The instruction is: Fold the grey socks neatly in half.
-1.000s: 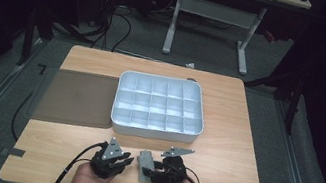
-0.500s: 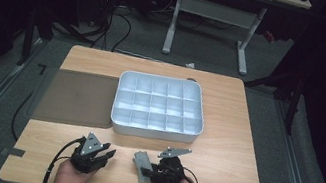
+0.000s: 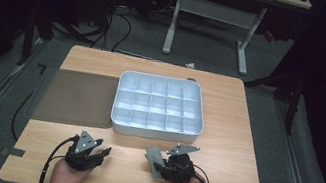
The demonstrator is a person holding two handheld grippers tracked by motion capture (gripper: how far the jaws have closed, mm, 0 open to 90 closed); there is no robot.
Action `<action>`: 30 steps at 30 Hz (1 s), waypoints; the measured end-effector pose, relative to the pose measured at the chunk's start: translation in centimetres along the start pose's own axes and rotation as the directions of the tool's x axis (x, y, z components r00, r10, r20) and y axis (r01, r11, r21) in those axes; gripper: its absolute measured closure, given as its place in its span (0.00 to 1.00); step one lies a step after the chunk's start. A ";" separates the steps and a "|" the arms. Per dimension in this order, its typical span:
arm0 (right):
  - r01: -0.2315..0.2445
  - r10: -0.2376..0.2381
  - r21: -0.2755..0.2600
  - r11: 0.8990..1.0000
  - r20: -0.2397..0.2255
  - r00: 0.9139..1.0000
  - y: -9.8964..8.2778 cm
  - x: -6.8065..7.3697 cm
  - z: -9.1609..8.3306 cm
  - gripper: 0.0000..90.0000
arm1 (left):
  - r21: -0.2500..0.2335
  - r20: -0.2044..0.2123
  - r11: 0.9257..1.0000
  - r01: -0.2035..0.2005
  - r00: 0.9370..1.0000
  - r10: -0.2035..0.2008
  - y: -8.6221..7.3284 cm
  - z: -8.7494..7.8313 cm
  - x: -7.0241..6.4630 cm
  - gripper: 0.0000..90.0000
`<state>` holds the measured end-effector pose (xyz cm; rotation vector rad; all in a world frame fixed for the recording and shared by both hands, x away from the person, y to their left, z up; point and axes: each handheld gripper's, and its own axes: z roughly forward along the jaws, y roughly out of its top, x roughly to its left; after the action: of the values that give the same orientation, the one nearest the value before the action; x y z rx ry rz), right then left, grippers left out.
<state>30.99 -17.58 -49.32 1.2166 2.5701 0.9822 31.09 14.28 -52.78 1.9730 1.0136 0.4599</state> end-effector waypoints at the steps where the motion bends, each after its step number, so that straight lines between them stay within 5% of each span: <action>1: -0.003 0.003 0.004 1.000 0.014 1.000 0.0 -0.1 -0.2 0.79 | 0.000 0.000 1.000 0.002 1.000 -0.002 0.0 0.0 0.0 0.59; 15: 0.000 -0.007 0.050 0.999 0.143 0.990 -0.6 -2.2 -2.8 0.79 | -0.008 -0.006 1.000 0.007 1.000 -0.007 -0.1 0.0 0.1 0.56; 30: -0.006 -0.018 0.113 0.994 0.215 0.976 -1.0 -5.1 -5.0 0.79 | -0.014 0.008 1.000 0.000 1.000 0.000 -0.2 -0.1 0.2 0.49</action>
<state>31.80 -24.29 -46.79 1.2650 2.4850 0.6686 31.04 14.50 -52.88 1.9612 1.0031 0.4578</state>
